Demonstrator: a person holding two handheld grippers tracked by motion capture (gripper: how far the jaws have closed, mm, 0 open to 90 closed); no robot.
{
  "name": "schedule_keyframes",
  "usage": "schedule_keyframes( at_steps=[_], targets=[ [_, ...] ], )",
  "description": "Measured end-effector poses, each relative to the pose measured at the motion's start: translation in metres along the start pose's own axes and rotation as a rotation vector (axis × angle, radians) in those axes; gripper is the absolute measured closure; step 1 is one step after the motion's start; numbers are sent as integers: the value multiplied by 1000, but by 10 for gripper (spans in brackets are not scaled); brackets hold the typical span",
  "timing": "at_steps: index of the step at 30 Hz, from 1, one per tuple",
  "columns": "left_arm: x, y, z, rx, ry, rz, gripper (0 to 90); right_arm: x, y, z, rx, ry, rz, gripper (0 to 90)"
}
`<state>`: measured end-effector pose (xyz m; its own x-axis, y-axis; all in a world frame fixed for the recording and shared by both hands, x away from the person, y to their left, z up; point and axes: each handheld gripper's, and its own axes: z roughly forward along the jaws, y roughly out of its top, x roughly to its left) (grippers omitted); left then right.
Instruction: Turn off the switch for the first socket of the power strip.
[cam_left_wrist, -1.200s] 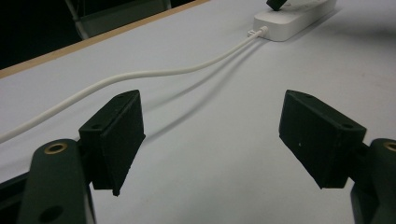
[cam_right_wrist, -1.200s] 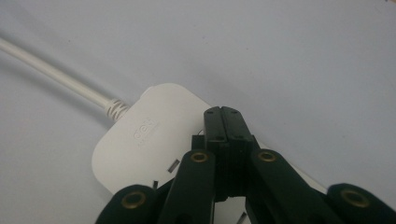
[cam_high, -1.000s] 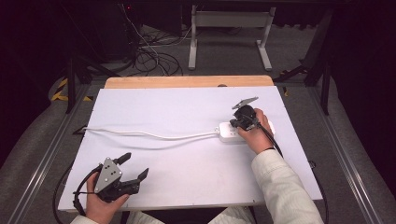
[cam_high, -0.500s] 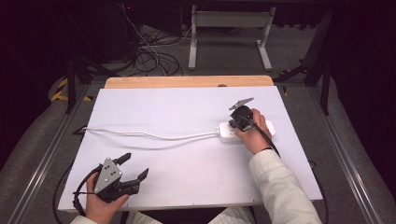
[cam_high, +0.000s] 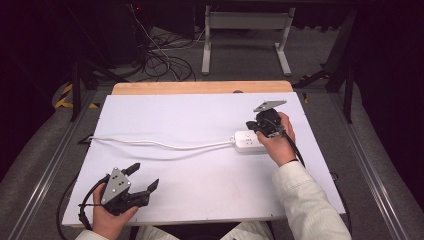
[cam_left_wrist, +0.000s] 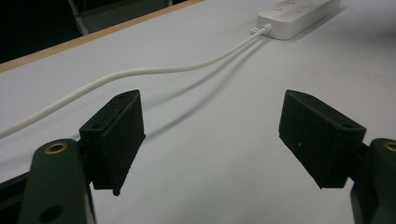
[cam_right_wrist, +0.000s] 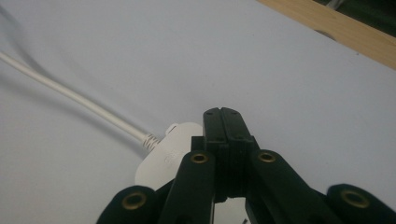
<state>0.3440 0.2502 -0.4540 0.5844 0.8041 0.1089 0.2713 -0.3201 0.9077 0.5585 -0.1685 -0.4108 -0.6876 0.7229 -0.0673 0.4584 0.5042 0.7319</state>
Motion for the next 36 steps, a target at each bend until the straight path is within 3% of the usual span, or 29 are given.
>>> schedule_keyframes(
  at_steps=[18,28,36],
  targets=[
    [0,0,0,-2,-2,-5,224,4,7,-25,-48,2,-17,900],
    [1,0,-1,-8,-7,-24,218,10,4,-59,-179,29,-22,498],
    [2,1,-2,-14,-3,-33,216,21,-4,-81,-236,57,-32,375]
  ],
)
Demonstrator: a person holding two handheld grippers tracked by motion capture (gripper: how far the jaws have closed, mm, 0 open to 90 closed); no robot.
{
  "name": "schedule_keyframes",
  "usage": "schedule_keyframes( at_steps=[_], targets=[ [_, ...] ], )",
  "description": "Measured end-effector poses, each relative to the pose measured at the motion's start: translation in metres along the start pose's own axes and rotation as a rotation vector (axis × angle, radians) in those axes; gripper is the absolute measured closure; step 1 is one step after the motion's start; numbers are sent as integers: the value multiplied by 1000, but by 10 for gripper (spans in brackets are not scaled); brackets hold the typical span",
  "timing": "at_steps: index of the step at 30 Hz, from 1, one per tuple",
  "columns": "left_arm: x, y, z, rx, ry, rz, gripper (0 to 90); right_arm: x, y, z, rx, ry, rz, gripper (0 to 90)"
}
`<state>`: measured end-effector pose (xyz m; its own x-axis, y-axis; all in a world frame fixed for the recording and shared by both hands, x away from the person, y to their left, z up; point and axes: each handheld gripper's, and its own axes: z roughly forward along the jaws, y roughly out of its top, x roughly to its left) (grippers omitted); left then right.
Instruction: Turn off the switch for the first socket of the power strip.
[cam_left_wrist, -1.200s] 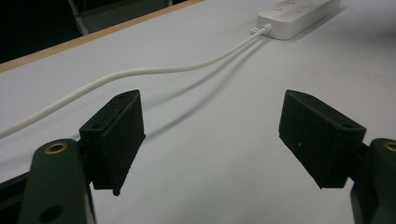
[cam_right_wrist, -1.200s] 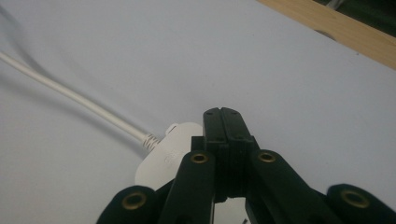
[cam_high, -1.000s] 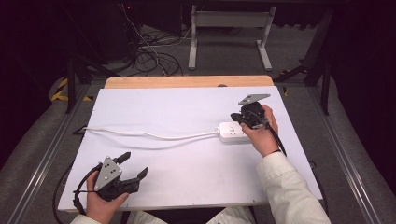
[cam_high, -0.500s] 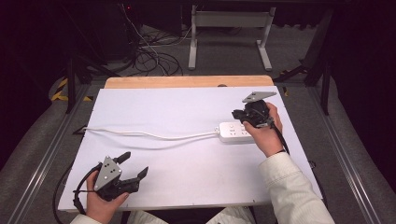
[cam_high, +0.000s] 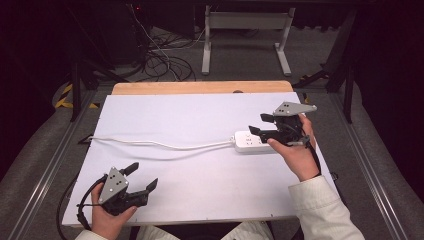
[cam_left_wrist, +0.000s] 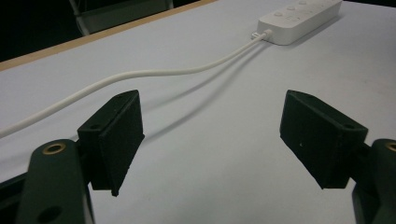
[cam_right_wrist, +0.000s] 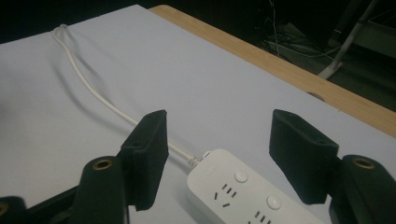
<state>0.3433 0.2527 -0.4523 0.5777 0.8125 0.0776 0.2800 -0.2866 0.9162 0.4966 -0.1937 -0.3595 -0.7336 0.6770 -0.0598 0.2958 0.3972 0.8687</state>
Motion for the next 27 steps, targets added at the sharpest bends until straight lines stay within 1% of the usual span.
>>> schedule_keyframes(
  at_steps=[2,4,11,13,14,15,16,17,18,19,23,24,26,27],
  targets=[
    [0,0,0,1,1,5,216,2,-1,-5,-8,9,-6,351],
    [0,0,0,2,0,5,216,4,-2,-9,-11,19,-9,347],
    [0,0,-1,4,-5,1,216,10,-6,-20,-6,40,-11,299],
    [0,0,-1,4,-8,-13,217,12,-10,-23,-6,60,-7,267],
    [0,0,-1,8,-8,-9,219,13,-12,-25,-6,72,-1,264],
    [0,0,-2,9,-13,-19,222,15,-16,-27,-10,79,-3,261],
    [0,0,-2,8,-16,-19,223,17,-20,-29,-11,85,-4,251],
    [1,1,-2,8,-16,-20,223,17,-20,-29,-11,85,-4,251],
    [1,1,-2,9,-20,-21,224,20,-29,-33,-13,96,1,232],
    [1,1,-3,9,-22,-19,223,21,-33,-35,-15,100,6,222],
    [0,2,-4,2,-28,-19,223,24,-50,-42,-51,132,31,199],
    [0,2,-4,2,-28,-19,222,25,-54,-42,-51,142,34,192],
    [0,2,-5,0,-33,-10,221,26,-57,-43,-50,151,31,187],
    [1,2,-5,-1,-34,-7,219,28,-64,-43,-64,161,28,186]
  ],
)
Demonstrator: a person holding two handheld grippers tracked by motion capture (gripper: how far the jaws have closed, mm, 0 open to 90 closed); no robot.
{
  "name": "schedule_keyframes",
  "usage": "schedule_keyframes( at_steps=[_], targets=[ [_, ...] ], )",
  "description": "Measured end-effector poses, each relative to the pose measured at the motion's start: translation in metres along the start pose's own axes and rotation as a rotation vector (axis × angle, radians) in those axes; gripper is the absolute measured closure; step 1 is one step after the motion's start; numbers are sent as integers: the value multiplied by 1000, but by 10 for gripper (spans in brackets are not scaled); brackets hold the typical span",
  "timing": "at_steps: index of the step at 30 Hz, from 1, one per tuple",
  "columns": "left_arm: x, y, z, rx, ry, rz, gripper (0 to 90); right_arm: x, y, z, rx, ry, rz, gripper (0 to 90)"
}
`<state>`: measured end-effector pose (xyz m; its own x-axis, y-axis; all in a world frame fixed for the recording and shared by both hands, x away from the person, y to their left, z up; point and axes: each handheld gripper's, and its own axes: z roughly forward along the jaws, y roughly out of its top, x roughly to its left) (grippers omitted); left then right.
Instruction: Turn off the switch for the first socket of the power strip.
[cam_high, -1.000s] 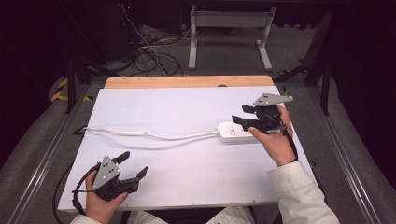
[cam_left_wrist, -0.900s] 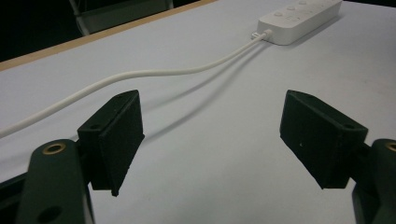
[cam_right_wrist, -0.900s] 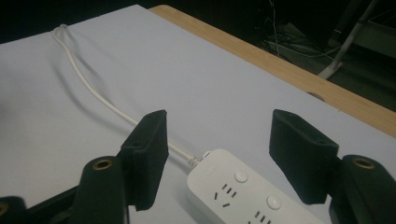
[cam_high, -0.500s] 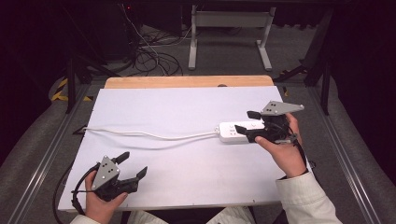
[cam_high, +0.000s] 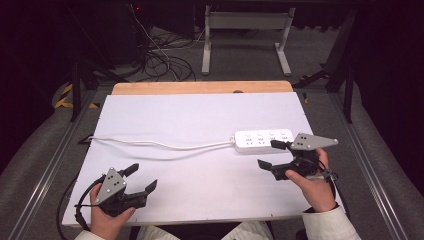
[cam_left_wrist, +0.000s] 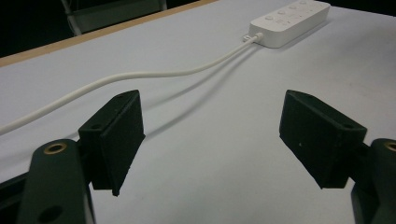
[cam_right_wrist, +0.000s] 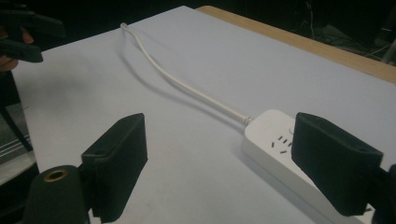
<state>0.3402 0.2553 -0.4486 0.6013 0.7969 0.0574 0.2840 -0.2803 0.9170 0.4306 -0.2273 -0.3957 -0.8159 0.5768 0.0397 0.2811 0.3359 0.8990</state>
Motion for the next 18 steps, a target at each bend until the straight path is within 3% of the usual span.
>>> schedule_keyframes(
  at_steps=[4,9,17,18],
  targets=[
    [1,0,-1,-5,-3,10,215,2,-18,2,-2,14,-13,180],
    [1,0,-1,-7,-16,12,219,2,-38,6,-2,38,8,178],
    [0,-1,-4,-10,-22,2,210,3,-67,14,39,18,53,176],
    [1,-2,-5,-3,-17,15,207,4,-70,15,43,12,52,175]
  ],
)
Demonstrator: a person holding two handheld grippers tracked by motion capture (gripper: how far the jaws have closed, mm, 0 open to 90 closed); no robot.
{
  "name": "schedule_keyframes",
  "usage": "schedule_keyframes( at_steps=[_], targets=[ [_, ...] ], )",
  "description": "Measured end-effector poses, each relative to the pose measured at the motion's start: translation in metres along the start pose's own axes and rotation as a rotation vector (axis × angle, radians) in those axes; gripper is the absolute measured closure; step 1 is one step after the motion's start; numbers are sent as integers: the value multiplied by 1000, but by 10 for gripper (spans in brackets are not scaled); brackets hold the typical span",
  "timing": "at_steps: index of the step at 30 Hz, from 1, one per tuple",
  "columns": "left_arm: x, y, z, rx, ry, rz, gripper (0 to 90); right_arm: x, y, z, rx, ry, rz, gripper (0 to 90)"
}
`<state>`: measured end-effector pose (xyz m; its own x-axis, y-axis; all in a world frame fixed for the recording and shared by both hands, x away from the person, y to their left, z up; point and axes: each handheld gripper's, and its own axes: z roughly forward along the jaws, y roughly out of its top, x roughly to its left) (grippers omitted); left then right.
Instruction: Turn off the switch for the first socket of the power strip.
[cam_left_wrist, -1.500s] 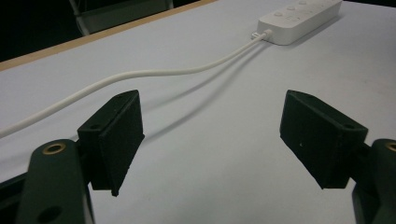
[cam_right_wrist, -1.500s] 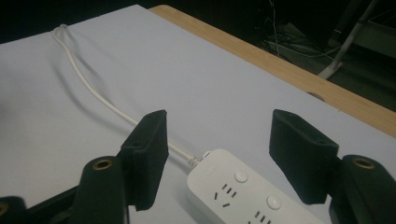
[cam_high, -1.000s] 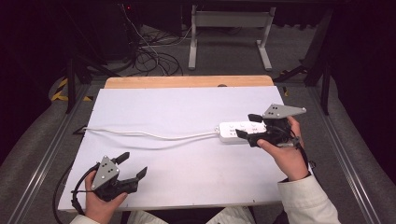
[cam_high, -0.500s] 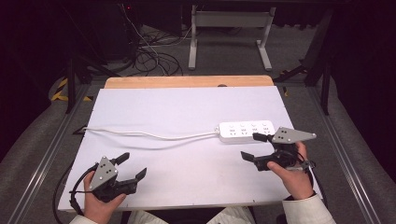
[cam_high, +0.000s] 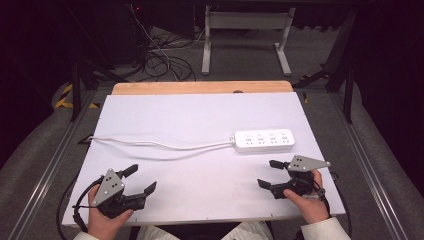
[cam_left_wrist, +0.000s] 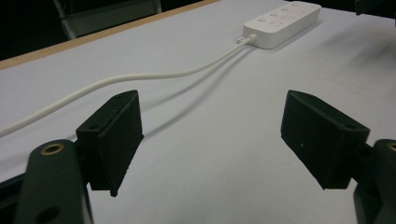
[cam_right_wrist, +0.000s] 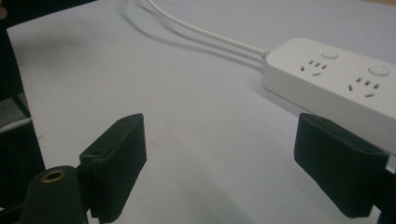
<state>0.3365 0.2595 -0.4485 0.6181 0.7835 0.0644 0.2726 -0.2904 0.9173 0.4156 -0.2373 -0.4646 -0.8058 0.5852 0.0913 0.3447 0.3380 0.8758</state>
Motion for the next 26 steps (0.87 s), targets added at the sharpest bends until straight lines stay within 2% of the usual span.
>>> schedule_keyframes(
  at_steps=[6,7,13,18,23,26],
  targets=[
    [0,-3,-2,5,-1,-1,182,2,-13,6,21,-25,-1,170],
    [0,-4,-2,9,2,14,180,4,-15,8,35,-30,-3,166],
    [2,-5,-2,7,4,10,176,11,-19,17,82,-20,-29,168],
    [4,-6,0,12,8,10,175,7,-18,13,53,-50,-13,163],
    [5,-6,2,31,17,21,173,2,-16,8,21,-85,-22,167],
    [6,-6,1,30,20,28,176,1,-16,7,7,-84,-29,167]
  ],
)
